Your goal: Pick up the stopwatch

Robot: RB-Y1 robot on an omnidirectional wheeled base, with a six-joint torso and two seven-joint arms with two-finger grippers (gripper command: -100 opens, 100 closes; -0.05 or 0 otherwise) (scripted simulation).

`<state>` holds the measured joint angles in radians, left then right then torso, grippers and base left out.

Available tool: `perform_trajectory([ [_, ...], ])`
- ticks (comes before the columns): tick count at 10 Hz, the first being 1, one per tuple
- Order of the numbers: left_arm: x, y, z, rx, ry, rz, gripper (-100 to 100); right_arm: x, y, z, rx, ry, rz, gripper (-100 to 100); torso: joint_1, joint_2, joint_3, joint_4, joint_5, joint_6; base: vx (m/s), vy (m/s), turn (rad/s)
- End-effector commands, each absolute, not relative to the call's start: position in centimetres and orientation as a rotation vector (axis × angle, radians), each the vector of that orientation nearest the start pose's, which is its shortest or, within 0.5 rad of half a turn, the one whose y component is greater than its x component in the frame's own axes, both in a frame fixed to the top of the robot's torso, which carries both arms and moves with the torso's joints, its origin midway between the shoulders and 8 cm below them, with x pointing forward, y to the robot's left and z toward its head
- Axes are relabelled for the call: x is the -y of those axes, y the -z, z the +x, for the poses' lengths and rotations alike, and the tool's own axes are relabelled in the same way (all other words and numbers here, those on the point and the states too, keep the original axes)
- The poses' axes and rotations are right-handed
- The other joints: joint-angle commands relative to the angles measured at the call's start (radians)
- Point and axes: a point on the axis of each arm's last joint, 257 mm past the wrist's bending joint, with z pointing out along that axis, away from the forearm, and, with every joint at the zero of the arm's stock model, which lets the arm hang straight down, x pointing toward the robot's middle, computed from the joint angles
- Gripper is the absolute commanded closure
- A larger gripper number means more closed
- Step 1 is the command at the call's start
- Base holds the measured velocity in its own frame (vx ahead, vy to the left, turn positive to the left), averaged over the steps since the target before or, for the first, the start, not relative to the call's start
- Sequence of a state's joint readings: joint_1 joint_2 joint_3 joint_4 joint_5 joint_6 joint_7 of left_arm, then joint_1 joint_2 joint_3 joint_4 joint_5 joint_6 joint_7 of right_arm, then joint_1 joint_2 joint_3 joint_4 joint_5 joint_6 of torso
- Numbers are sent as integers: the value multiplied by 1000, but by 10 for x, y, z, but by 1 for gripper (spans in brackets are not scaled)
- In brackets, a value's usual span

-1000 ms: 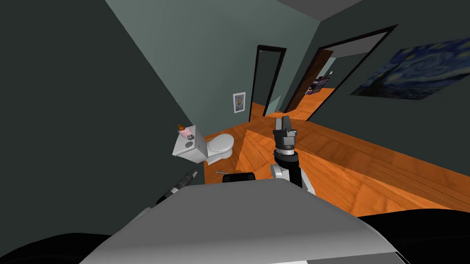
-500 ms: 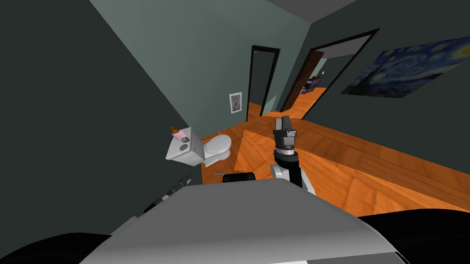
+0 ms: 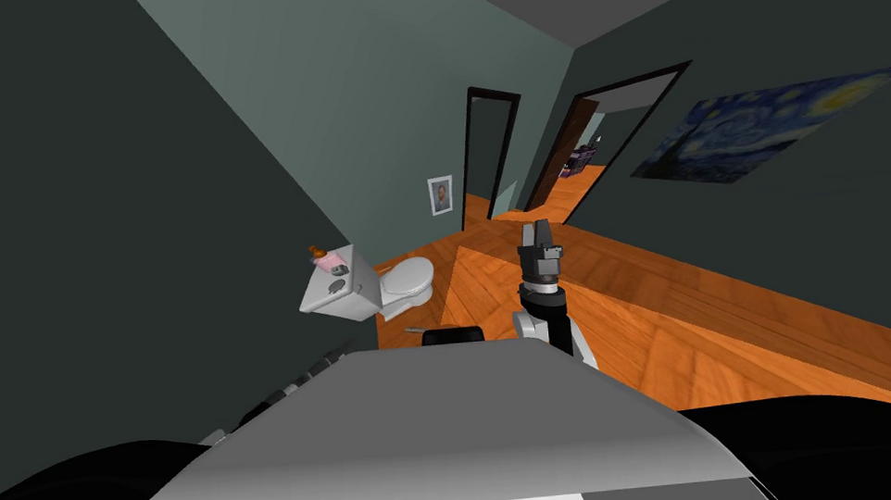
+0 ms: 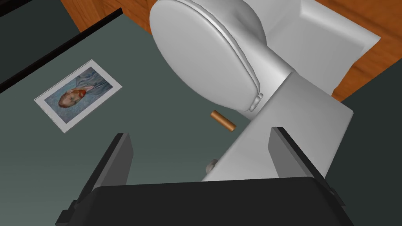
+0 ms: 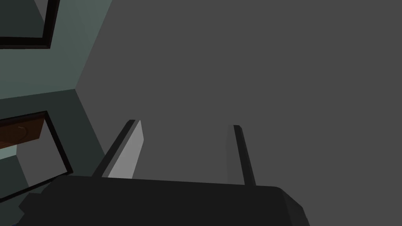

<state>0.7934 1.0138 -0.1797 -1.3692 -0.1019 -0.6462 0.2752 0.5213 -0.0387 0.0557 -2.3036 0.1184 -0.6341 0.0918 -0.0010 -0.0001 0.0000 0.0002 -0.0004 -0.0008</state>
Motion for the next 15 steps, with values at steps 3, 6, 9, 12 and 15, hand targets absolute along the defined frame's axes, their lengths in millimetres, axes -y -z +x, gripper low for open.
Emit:
perform_trajectory([
  [3, -511, 406, 129, -2270, 625, -867, -100, 237, -49, 318, -634, -1229, 415, 0, -1, -1, 0, 0, 0, 0, 42, -46, -112],
  [6, -544, 408, 103, -2325, 531, -890, -100, 237, -49, 318, -634, -1229, 415, 0, -2, -2, -1, 0, 0, 1, 52, -45, -90],
  [9, -567, 406, 85, -2369, 466, -898, -100, 237, -49, 318, -634, -1229, 415, 0, -1, -2, -1, 0, 0, 0, 42, -34, -59],
  [12, -626, 392, 38, -2475, 289, -914, -100, 237, -49, 318, -634, -1229, 415, 0, -1, -4, -2, -1, 0, 1, 89, -42, -165],
  [15, -659, 378, 12, -2527, 182, -923, -100, 237, -49, 318, -634, -1229, 415, 0, -1, -4, -3, -1, 0, 0, 96, -33, -98],
])
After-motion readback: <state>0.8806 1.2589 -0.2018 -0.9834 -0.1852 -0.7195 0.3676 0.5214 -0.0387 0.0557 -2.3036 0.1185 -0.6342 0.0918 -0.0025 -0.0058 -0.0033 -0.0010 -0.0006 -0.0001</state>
